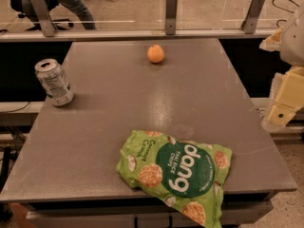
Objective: Move orange near green rice chip bag
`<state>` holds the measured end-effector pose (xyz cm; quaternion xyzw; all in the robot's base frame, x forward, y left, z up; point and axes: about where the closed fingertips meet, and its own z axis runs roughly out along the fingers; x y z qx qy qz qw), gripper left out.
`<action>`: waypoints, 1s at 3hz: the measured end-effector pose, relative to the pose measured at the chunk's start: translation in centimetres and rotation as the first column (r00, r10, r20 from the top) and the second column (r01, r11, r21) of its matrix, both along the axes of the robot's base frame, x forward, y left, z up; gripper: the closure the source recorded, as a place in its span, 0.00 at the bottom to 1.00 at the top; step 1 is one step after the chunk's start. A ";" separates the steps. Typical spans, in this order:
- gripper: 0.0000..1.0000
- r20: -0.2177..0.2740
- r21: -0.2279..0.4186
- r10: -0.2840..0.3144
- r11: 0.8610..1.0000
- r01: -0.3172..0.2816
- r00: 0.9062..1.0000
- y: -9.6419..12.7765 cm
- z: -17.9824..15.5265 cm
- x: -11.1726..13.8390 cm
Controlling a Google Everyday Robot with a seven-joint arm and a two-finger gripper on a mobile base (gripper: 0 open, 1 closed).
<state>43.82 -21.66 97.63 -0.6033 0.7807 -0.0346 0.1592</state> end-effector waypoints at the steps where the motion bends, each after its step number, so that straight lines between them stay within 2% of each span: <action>1: 0.00 0.007 0.003 0.001 1.000 -0.001 1.000 0.1 0.1 0.1; 2: 0.00 0.037 0.043 0.014 0.999 -0.015 0.999 1.3 -0.3 1.8; 3: 0.00 0.074 0.110 0.033 0.993 -0.041 0.997 3.8 -1.5 5.5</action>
Offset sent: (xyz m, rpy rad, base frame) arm 0.0508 0.0336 -0.0145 0.1183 -0.0707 0.0386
